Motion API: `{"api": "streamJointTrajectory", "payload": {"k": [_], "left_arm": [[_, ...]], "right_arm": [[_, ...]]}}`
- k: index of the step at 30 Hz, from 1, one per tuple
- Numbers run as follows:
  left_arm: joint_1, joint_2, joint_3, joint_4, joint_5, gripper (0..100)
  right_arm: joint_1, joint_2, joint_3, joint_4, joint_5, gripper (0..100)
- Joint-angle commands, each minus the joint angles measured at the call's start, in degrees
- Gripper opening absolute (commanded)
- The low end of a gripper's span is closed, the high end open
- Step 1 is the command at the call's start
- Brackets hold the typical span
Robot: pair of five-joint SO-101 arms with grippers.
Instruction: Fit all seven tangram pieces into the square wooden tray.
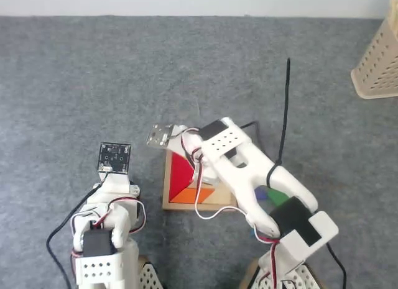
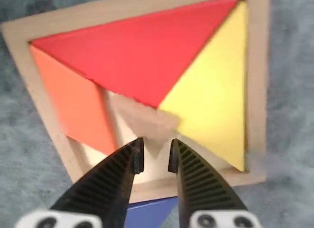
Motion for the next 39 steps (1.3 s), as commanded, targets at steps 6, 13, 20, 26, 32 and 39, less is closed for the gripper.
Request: {"api": "streamJointTrajectory", "payload": {"k": [6, 13, 20, 26, 32, 39], "left_arm": [[0.0, -1.14, -0.4, 0.44, -0.26, 1], [0.0, -1.14, -0.4, 0.44, -0.26, 1], [0.0, -1.14, -0.4, 0.44, -0.26, 1], [0.0, -1.14, -0.4, 0.44, -0.26, 1], [0.0, -1.14, -0.4, 0.44, -0.26, 1], [0.0, -1.14, -0.4, 0.44, -0.26, 1]], "right_arm": [[1.63, -7.43, -1.76, -1.27, -3.96, 9.5], [3.12, -7.96, 3.96, -4.62, -9.49, 0.2], [2.59, -5.67, 5.89, -5.14, -9.41, 0.7], [-3.03, -0.84, 5.63, -7.6, -9.67, 0.7], [-6.02, -1.45, 5.54, -7.52, -9.85, 0.7], [-6.29, -5.93, 5.36, -7.6, -15.21, 0.7]]}}
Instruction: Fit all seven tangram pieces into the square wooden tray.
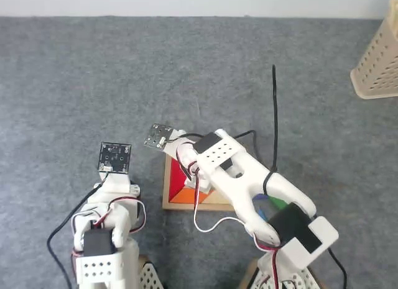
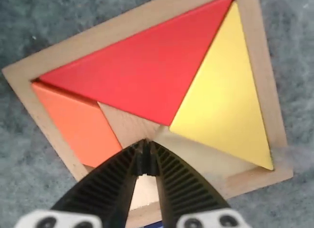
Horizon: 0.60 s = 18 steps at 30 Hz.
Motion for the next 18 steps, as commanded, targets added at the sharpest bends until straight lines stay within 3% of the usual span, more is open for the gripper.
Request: {"api": "streamJointTrajectory", "payload": {"k": [1, 10, 18], "left_arm": [[0.0, -1.14, -0.4, 0.44, -0.26, 1], [0.0, -1.14, -0.4, 0.44, -0.26, 1], [0.0, -1.14, -0.4, 0.44, -0.26, 1]], "right_arm": [[-1.71, -5.14, -0.79, -1.1, -3.16, 0.7], [-1.98, -16.92, 4.48, 3.03, -4.04, 0.7], [-1.98, -11.03, 8.62, -1.89, -3.96, 0.7]]}}
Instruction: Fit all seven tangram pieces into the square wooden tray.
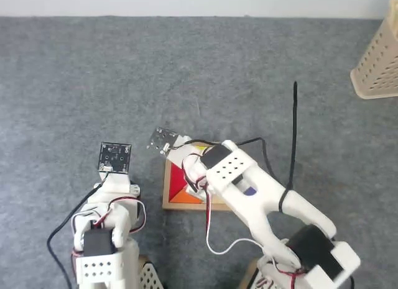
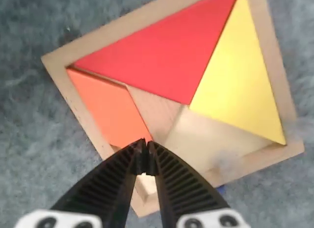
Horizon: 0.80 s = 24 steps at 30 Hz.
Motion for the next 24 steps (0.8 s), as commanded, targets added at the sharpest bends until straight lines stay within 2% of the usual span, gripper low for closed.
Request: {"api": "streamJointTrajectory", "payload": {"k": [1, 10, 24], "left_arm": [[0.0, -1.14, -0.4, 0.44, -0.26, 1], [0.0, -1.14, -0.4, 0.44, -0.26, 1], [0.0, -1.14, -0.4, 0.44, -0.26, 1]], "right_arm": [[-0.4, 2.07, -0.53, -2.42, -0.44, 0.7], [-3.91, 9.01, -3.69, -3.03, -0.44, 0.7], [-4.53, 7.6, -7.82, -0.66, -0.7, 0.7]]}}
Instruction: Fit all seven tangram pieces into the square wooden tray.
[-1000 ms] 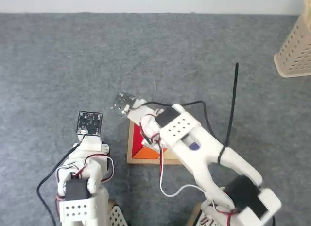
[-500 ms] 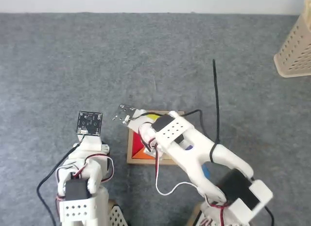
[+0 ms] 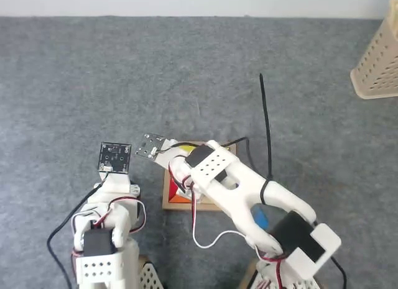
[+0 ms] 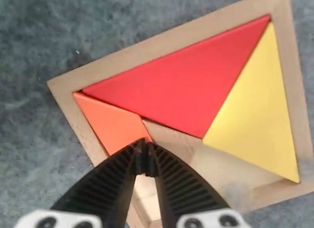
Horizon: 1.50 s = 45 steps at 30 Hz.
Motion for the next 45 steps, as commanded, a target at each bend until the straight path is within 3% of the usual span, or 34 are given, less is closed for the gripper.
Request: {"api": "streamJointTrajectory", "payload": {"k": [1, 10, 22, 45], "left_arm": [[-0.09, -1.14, -0.4, 0.44, -0.26, 1], [-0.09, -1.14, -0.4, 0.44, -0.26, 1], [-0.09, -1.14, -0.4, 0.44, -0.26, 1], [-0.09, -1.14, -0.4, 0.44, -0.26, 1]], "right_arm": [[-0.75, -3.21, -2.73, 2.77, -0.7, 0.7], [1.63, -18.15, 1.23, 6.73, -0.79, 0.7], [5.32, -4.35, 1.14, -0.75, -0.35, 0.7], [1.98, -5.49, 0.44, -0.31, -0.79, 0.7]]}}
